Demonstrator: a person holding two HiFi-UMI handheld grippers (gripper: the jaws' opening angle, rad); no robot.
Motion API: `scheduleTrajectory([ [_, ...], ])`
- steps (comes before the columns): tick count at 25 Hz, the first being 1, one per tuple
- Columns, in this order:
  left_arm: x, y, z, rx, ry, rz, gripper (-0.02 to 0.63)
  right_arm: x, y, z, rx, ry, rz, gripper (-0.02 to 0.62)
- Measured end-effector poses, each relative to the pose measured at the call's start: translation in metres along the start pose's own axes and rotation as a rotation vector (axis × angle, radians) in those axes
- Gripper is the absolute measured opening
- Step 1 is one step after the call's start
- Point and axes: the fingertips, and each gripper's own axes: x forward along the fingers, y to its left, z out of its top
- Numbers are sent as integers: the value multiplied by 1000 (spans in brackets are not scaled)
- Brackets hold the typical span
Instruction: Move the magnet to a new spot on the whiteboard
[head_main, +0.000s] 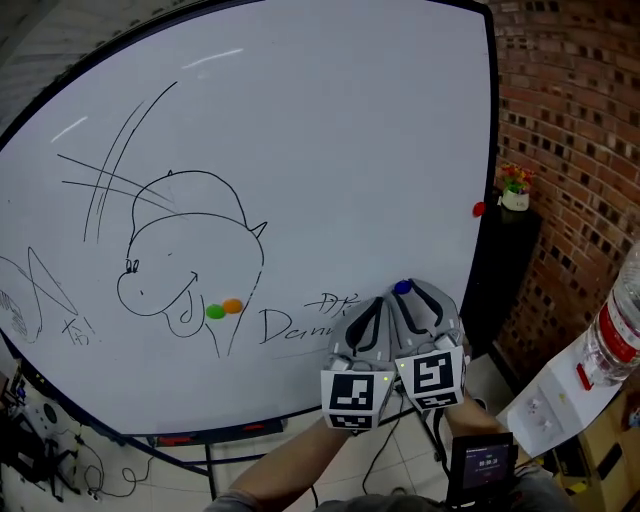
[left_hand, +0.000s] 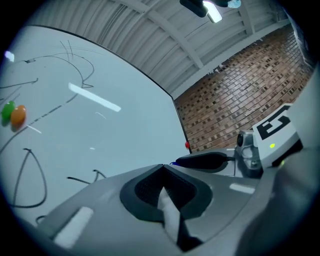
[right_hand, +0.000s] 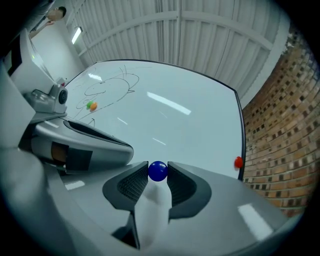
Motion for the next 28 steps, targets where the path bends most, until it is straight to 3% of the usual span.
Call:
scheduleTrajectory([
  [8,73,-59,-2,-17,-28,-62,-5,-8,-95,-41,28,22,-71,126],
  [14,112,-83,10,-2,-60,-82,-5,-4,-147,-51,70,-3,-89,126],
  [28,136,-87,14,25,-90,-79,-5,21,-172,-73,175,-23,-8,127],
])
